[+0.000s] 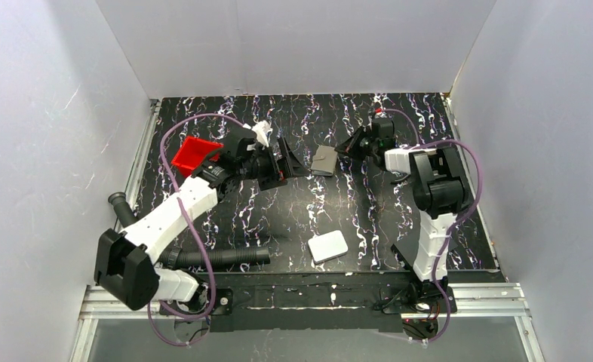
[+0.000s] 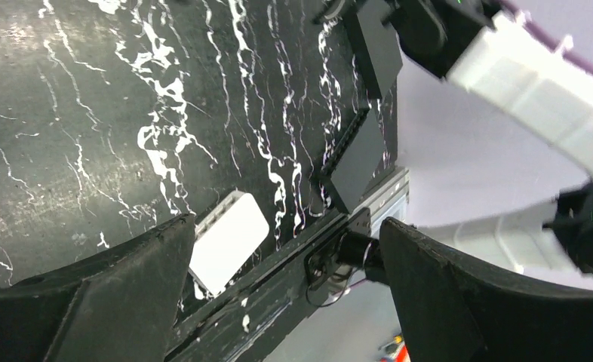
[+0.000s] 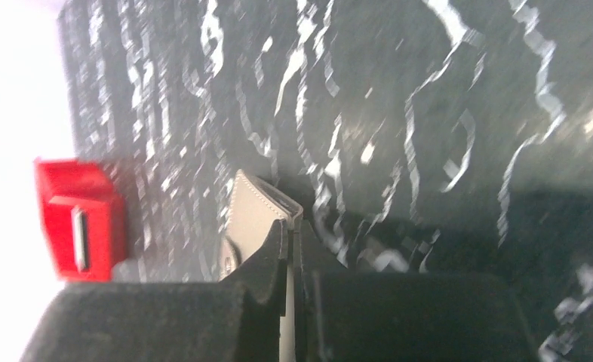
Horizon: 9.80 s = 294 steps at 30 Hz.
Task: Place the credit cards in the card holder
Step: Pick up the card holder from the center of the board, then open the card holder at the center of the board.
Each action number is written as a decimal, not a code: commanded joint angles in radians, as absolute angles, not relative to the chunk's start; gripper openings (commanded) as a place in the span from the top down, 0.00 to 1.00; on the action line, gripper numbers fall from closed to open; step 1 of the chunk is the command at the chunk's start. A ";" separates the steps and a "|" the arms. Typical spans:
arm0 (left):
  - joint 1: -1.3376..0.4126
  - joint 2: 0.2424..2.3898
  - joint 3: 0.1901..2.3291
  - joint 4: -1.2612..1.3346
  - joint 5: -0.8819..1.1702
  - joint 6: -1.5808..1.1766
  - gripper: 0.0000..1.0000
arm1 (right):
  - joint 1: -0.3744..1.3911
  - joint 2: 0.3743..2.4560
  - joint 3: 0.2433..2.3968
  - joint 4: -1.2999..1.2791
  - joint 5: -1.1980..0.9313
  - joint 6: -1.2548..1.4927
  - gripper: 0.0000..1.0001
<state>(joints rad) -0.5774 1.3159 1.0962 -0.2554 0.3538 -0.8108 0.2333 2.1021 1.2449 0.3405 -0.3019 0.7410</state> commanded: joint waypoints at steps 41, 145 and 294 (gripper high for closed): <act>-0.472 1.313 0.887 0.437 0.663 -1.151 1.00 | 0.379 1.401 0.808 0.737 -0.699 1.201 0.35; -0.412 1.190 1.184 -0.016 0.858 -0.820 0.02 | 0.380 1.317 0.940 0.936 -1.137 1.240 0.99; -0.502 2.042 1.370 -0.268 0.465 -0.585 1.00 | 0.262 1.714 1.002 -0.055 -0.596 0.370 0.27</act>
<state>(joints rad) -0.5030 2.0396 1.3502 -0.2359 0.4603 -0.6018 0.2634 1.6852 1.0168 -0.0742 -0.5610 0.3641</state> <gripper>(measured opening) 0.024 0.731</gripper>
